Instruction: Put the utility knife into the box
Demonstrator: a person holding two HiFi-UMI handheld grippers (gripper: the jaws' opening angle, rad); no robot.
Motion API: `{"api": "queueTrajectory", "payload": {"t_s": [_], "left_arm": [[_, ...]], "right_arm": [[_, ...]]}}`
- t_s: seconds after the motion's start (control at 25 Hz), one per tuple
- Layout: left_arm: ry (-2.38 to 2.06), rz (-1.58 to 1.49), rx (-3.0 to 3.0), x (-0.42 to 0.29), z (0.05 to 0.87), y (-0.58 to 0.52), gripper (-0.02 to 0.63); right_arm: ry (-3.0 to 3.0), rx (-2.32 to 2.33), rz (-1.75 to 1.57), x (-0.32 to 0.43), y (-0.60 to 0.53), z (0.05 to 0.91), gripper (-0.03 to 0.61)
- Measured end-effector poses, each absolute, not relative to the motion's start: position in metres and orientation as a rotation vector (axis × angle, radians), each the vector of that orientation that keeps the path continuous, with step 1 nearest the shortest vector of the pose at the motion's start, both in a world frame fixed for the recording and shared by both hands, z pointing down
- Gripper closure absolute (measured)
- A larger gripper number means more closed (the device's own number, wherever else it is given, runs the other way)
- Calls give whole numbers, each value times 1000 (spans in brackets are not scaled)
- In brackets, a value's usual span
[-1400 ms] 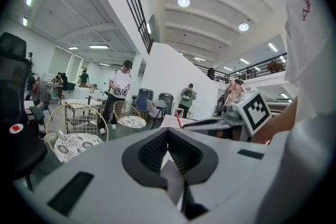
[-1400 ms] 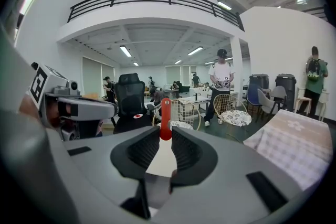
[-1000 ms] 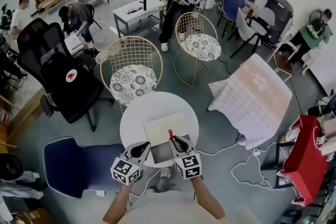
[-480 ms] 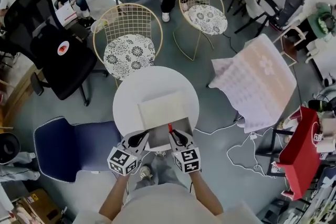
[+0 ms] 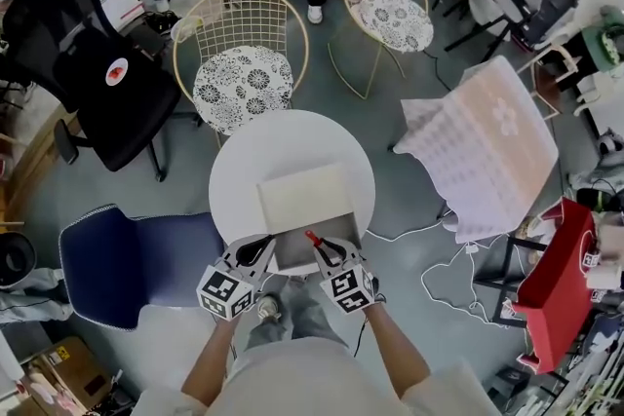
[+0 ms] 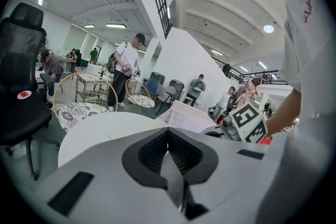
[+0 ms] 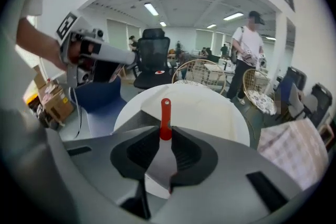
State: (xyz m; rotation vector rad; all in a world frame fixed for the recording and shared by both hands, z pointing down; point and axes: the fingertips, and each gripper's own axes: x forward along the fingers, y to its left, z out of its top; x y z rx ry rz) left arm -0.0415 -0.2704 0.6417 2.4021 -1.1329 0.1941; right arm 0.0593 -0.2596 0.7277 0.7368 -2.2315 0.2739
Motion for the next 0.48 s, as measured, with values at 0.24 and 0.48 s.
{"api": "queueTrajectory", "payload": {"t_s": [0.24,0.48], "left_arm": [[-1152,183,2381,-48,646,-270,603],[-1159,180,2366,-54,648,-264,603]], "right_arm": [[-2102,375,-104,52,-250,755,499],[-1910,72,-494,49,-242,780,499]]}}
